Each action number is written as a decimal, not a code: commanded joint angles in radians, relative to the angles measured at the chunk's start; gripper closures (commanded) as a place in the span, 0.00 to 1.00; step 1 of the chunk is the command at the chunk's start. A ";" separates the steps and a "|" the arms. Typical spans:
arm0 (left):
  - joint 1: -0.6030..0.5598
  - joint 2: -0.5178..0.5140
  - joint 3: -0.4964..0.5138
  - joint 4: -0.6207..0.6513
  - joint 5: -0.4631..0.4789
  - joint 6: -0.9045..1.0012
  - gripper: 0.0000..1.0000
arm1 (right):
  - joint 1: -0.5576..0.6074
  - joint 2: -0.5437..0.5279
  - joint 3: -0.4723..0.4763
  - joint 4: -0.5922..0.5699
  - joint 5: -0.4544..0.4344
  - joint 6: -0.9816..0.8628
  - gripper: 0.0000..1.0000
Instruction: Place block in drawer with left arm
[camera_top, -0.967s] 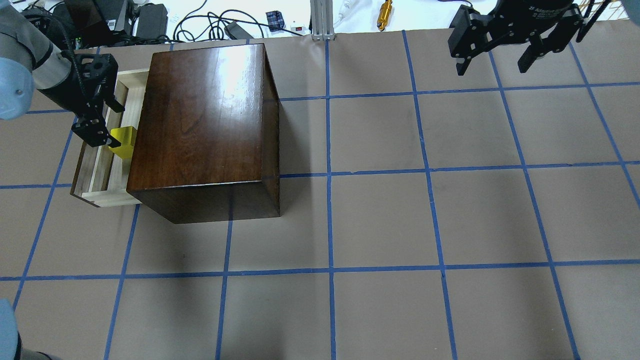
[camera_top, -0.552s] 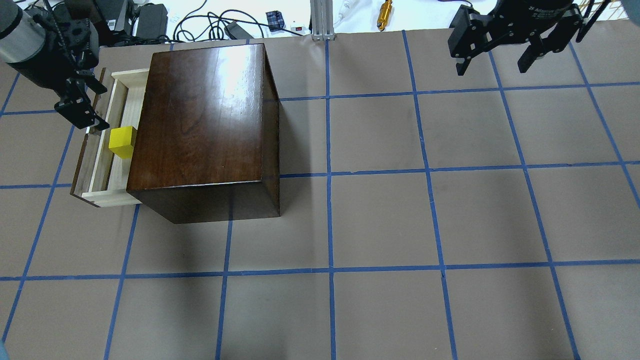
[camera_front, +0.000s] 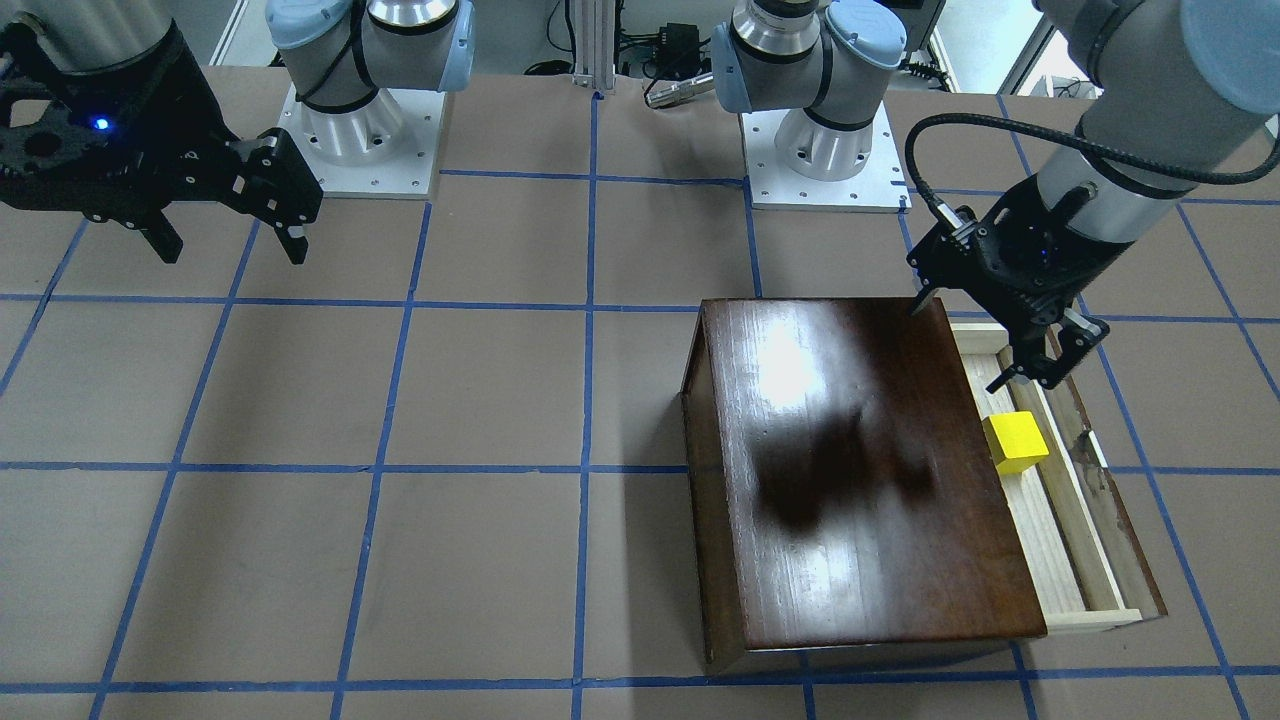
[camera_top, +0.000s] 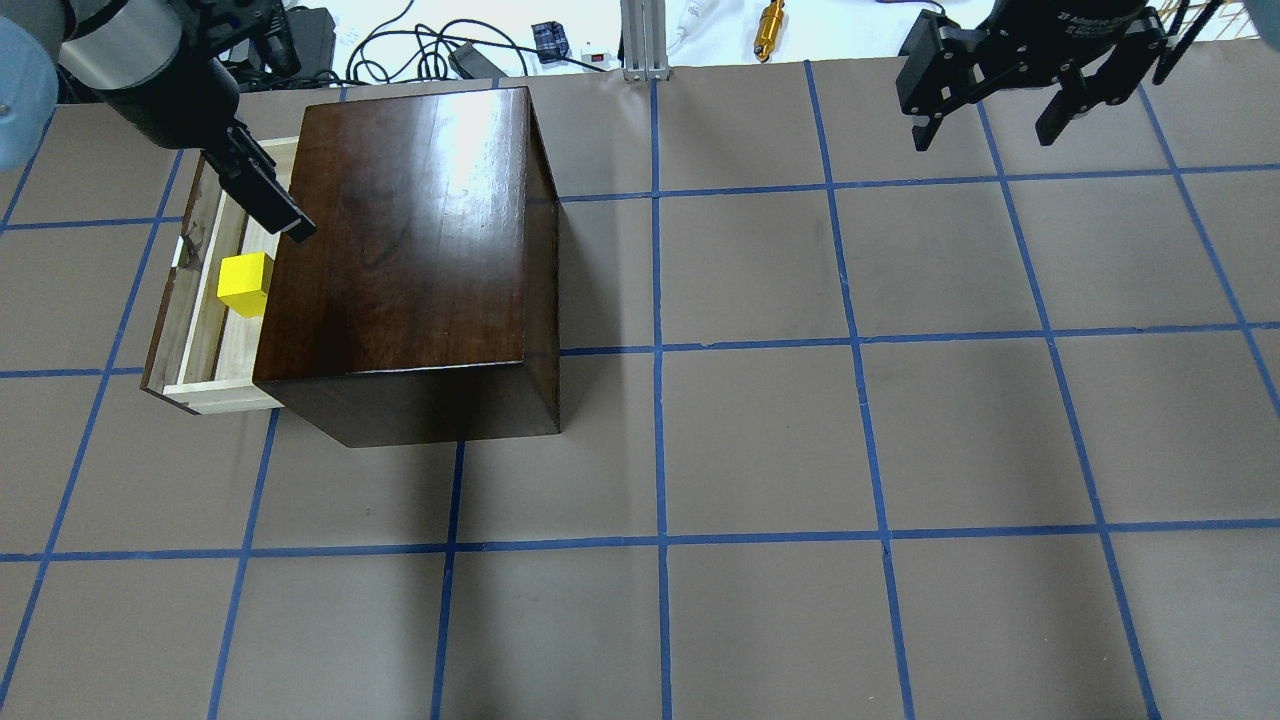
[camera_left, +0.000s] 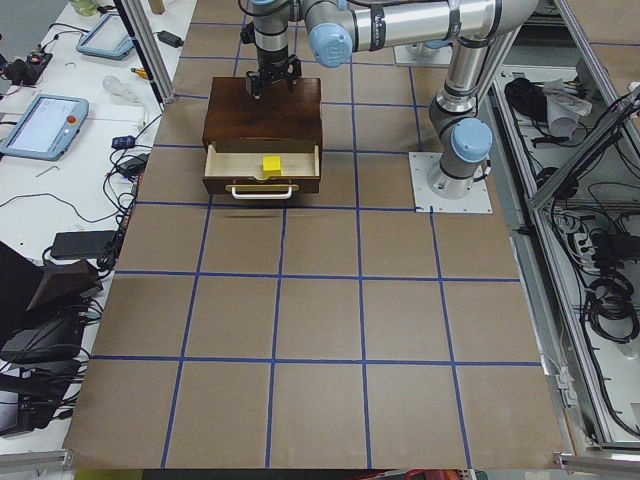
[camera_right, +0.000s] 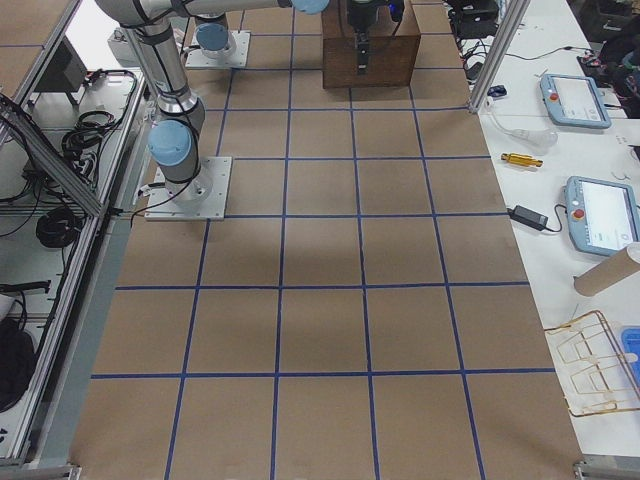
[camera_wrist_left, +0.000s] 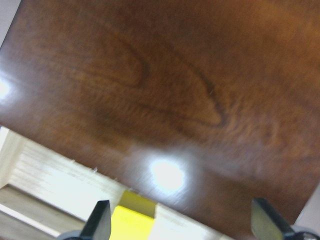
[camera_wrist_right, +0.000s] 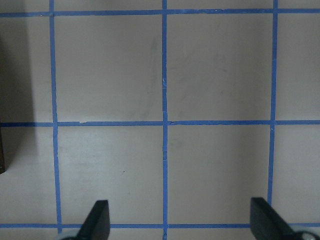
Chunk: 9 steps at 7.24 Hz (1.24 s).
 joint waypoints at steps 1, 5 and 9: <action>-0.049 0.014 0.000 -0.045 0.001 -0.260 0.00 | -0.001 0.001 0.000 0.000 0.000 0.000 0.00; -0.122 0.037 0.003 -0.044 0.035 -0.621 0.00 | 0.000 0.001 0.000 0.000 -0.001 0.000 0.00; -0.125 0.035 0.032 -0.047 0.047 -0.943 0.00 | 0.000 0.000 0.000 0.000 -0.002 0.000 0.00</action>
